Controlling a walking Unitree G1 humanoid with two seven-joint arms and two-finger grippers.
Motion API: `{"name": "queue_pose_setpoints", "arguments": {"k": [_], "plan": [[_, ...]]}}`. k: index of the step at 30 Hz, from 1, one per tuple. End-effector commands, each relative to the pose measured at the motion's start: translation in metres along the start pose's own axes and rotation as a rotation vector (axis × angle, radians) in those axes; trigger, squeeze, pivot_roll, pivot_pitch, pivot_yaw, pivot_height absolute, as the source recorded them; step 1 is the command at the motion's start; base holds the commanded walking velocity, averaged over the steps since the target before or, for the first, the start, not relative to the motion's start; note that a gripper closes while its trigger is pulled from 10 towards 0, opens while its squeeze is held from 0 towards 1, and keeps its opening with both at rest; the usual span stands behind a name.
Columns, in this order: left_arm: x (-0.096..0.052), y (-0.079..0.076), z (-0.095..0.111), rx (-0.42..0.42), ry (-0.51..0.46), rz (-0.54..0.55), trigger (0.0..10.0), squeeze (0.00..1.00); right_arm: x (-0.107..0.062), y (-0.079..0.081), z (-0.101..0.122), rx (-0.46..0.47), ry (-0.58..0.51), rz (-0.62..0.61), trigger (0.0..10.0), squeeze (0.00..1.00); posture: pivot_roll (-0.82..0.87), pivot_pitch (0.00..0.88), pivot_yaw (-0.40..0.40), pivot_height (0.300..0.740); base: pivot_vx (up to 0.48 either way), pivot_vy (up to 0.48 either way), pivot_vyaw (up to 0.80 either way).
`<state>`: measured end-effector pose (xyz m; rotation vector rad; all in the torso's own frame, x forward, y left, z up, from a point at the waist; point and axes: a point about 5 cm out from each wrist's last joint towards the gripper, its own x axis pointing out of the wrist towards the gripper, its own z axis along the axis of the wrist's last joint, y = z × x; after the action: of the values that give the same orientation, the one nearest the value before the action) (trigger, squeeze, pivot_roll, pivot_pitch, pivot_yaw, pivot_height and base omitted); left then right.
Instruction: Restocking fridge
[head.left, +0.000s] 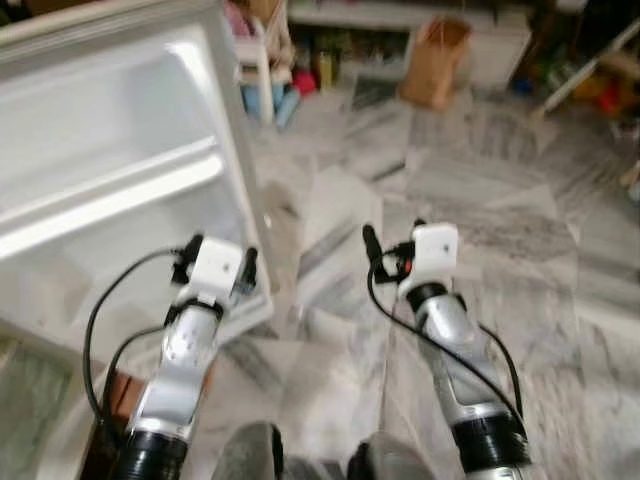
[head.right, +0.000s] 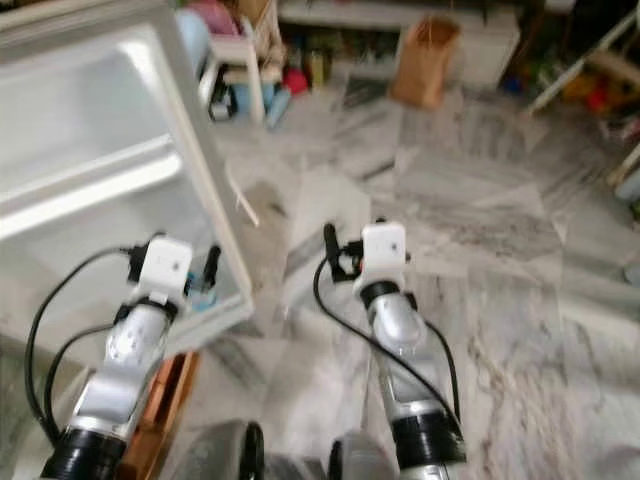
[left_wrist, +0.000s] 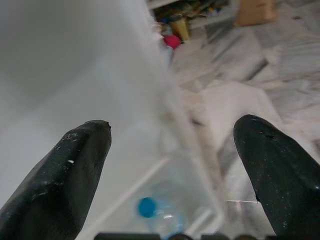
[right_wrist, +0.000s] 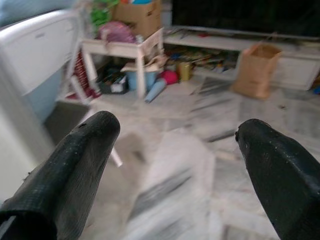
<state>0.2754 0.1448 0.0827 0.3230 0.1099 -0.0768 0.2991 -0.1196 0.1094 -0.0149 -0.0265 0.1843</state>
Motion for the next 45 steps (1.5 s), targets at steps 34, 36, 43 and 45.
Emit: {"name": "queue_pose_setpoints", "arguments": {"k": [34,36,43,45], "plan": [[0.001,0.004,0.018,-0.069,-0.116,-0.025,10.0,0.0,0.004,-0.023,0.012,-0.059,-0.094,-0.125,10.0,0.0,0.07,0.091,0.014,0.74,0.162,-0.122,-0.8],[-0.002,0.01,0.02,-0.084,-0.143,0.001,10.0,0.0,0.002,-0.025,0.013,-0.063,-0.102,-0.13,10.0,0.0,0.07,0.091,0.013,0.74,0.274,0.0,-0.8],[-0.031,0.043,0.011,-0.091,-0.16,0.133,10.0,0.0,-0.023,-0.037,0.02,-0.145,-0.133,-0.137,10.0,0.0,0.07,0.084,0.005,0.74,0.115,0.0,-0.8],[-0.041,0.046,0.004,-0.084,-0.144,0.153,10.0,0.0,-0.034,-0.043,0.019,-0.157,-0.134,-0.123,10.0,0.0,0.07,0.08,0.006,0.74,0.0,0.0,-0.8]]}}
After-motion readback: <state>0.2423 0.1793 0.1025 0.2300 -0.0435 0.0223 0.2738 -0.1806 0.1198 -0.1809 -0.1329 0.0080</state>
